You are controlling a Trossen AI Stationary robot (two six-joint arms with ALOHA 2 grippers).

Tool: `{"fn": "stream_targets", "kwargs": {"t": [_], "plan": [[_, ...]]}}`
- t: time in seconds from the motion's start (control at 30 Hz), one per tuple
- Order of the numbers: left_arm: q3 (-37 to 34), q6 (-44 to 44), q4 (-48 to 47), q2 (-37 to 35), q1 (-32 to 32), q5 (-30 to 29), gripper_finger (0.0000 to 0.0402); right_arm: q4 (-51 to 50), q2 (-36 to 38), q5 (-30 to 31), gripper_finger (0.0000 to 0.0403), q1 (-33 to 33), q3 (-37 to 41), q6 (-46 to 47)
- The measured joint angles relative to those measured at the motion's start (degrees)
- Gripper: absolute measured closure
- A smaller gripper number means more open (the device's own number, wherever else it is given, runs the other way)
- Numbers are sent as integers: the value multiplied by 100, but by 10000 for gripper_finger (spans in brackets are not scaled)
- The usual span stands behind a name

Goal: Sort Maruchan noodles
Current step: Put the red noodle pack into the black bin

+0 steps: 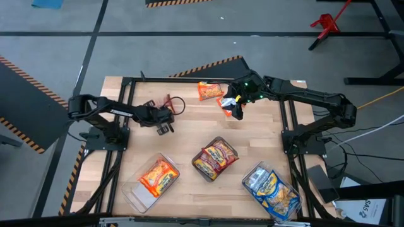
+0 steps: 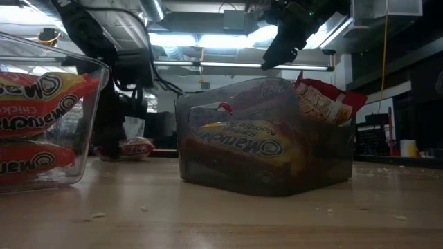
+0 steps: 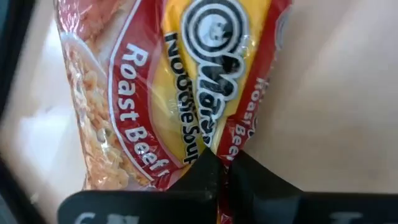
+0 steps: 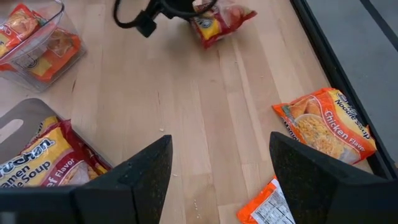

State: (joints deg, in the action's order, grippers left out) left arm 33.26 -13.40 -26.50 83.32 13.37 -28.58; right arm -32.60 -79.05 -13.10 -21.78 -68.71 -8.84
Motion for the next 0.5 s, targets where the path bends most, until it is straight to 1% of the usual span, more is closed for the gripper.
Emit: {"fn": "stream_targets", "kwargs": {"t": [0.13,0.33,0.5], "plan": [[126,-1,1,-359,-166,237,399,2,-2,0,150,0,0,0],[499,74,1,-974,-545,210,399,14,-2,-1,150,0,0,0],[894,433,-3,-1269,-912,156,400,296,-4,-4,150,0,0,-5]]}}
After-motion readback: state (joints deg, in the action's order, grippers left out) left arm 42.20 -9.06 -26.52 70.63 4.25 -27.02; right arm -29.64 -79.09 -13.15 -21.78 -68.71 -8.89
